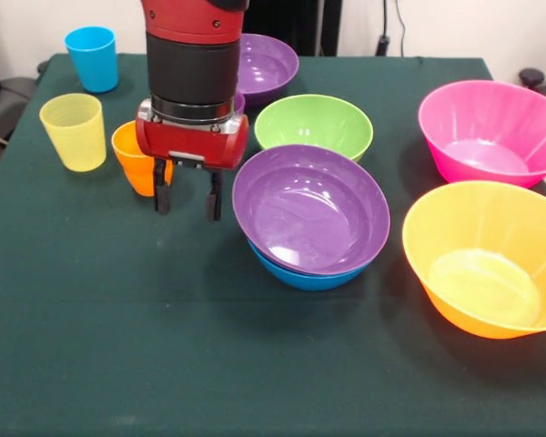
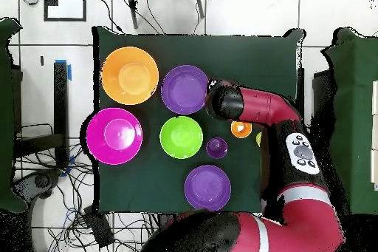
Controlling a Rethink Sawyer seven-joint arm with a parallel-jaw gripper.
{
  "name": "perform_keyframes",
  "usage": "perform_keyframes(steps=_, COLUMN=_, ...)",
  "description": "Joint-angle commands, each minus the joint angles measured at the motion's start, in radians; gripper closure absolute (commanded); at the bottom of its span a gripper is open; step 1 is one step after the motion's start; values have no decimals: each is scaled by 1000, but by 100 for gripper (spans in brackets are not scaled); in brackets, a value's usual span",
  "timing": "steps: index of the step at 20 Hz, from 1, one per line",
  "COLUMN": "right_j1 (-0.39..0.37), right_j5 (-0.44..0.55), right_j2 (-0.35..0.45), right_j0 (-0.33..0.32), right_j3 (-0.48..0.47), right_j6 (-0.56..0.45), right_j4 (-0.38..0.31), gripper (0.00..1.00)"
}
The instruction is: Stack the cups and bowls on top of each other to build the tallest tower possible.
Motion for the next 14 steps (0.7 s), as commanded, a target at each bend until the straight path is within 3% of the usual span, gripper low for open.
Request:
perform_keyframes(steps=1, right_j1=3, right_j5=-19, right_j2=159, right_j0=-43, right_j3=91, right_j6=-106, right_j4=-88, gripper=0)
perform_keyframes(steps=14, right_j1=31, right_j5=-56, right_j2=294, right_j0=-183, right_j3=149, right_j6=-125, right_j4=-152, gripper=0)
